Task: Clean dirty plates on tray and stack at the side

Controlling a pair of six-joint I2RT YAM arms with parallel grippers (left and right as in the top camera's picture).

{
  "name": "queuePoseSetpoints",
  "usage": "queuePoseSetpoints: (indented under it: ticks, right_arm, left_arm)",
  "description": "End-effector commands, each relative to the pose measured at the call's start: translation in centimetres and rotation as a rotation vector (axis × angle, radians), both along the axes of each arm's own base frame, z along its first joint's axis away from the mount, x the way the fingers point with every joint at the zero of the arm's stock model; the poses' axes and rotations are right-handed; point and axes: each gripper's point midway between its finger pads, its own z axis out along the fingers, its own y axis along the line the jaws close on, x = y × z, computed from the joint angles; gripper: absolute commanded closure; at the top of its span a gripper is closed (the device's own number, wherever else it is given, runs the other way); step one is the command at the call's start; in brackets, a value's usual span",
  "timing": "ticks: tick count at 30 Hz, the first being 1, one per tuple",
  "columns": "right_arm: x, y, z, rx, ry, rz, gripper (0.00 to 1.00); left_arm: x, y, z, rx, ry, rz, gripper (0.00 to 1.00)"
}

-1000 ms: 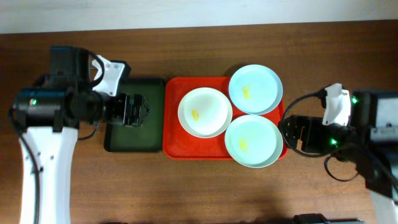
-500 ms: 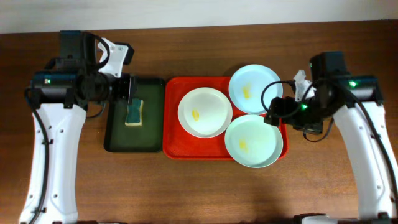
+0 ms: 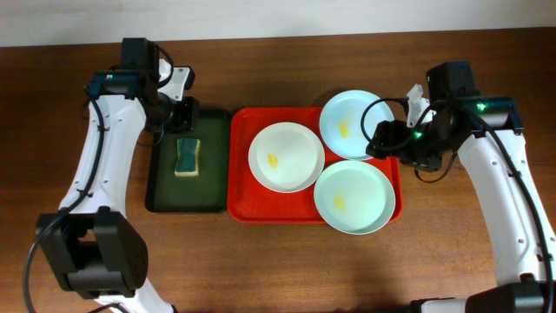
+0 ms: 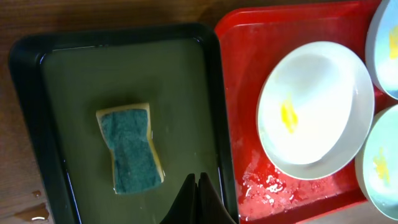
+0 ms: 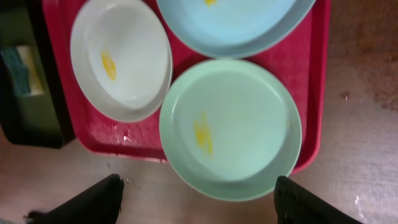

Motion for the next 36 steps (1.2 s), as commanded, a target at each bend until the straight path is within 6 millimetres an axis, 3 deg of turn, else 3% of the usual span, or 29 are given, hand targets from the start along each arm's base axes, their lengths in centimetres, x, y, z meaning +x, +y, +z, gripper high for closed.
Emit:
queuePoseSetpoints:
  ticks: [1, 6, 9, 13, 17, 20, 21, 25, 30, 36]
  right_arm:
    - [0.9, 0.4, 0.3, 0.013, -0.033, -0.003, 0.21]
    - [2.5, 0.2, 0.4, 0.003, -0.096, -0.006, 0.21]
    - [2.7, 0.3, 0.0, 0.003, -0.086, -0.005, 0.21]
    - [2.7, 2.6, -1.1, -0.012, -0.069, 0.063, 0.21]
    - [3.5, 4.8, -2.5, -0.183, -0.111, 0.15, 0.27]
    - [4.3, 6.6, -3.3, -0.237, -0.149, 0.197, 0.33]
    - [4.5, 7.1, -3.7, -0.239, -0.15, 0.209, 0.39]
    - [4.9, 7.5, -7.0, -0.224, -0.045, 0.095, 0.43]
    - [5.1, 9.9, -10.6, -0.14, 0.042, 0.135, 0.56]
    - [6.4, 10.4, -13.5, -0.147, 0.052, 0.138, 0.89]
  left_arm:
    - [0.7, 1.4, -0.7, 0.067, 0.003, 0.039, 1.0]
    - [0.8, 1.9, -1.5, 0.095, 0.004, 0.048, 1.0]
    - [1.8, 2.7, -1.6, 0.135, -0.036, 0.065, 1.0]
    - [3.8, 3.8, -1.7, 0.125, -0.095, 0.121, 1.0]
    - [3.1, 6.6, -2.9, 0.12, -0.034, 0.199, 1.0]
    - [2.9, 7.2, -3.5, 0.117, -0.01, 0.212, 1.0]
    - [2.9, 7.2, -3.9, 0.117, -0.001, 0.212, 1.0]
    - [2.8, 7.1, -4.4, 0.117, 0.014, 0.209, 1.0]
    - [2.8, 6.8, -4.3, 0.103, 0.015, 0.204, 1.0]
    - [2.8, 6.8, -4.4, 0.103, 0.015, 0.204, 1.0]
